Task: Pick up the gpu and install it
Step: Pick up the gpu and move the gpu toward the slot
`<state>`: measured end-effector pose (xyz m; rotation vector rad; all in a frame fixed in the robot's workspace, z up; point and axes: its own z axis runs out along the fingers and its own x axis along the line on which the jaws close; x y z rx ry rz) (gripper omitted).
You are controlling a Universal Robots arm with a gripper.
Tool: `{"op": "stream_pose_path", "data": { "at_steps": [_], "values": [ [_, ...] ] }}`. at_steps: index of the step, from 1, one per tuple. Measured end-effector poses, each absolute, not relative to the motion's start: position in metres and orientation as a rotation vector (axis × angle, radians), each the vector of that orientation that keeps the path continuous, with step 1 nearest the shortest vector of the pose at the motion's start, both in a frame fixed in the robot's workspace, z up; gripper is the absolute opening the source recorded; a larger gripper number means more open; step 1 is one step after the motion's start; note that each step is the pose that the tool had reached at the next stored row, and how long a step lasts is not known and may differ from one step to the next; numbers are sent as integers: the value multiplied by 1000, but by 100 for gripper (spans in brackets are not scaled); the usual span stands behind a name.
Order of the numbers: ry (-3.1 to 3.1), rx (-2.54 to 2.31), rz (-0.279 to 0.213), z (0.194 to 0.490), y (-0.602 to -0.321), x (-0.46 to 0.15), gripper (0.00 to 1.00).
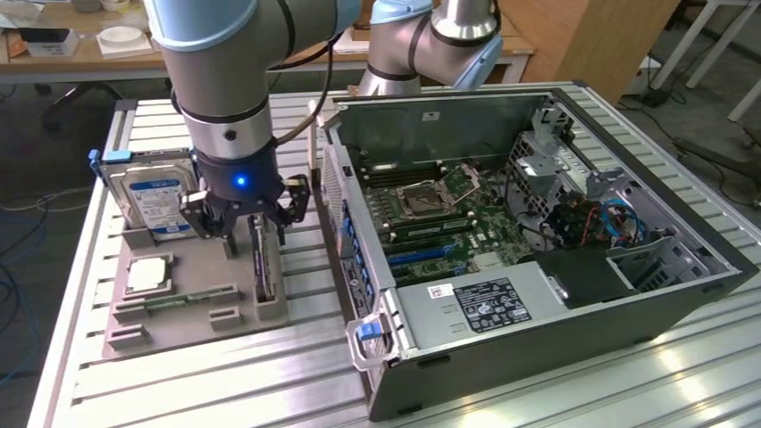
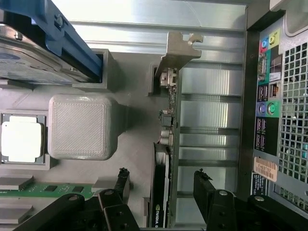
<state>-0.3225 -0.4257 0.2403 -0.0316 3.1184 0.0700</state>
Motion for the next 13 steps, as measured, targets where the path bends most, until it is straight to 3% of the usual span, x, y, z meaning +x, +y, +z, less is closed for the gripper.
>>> {"op": "stream_pose_path", "data": {
  "at_steps": [13],
  "values": [
    [3118, -32, 70, 226, -425, -322, 65]
  ]
}}
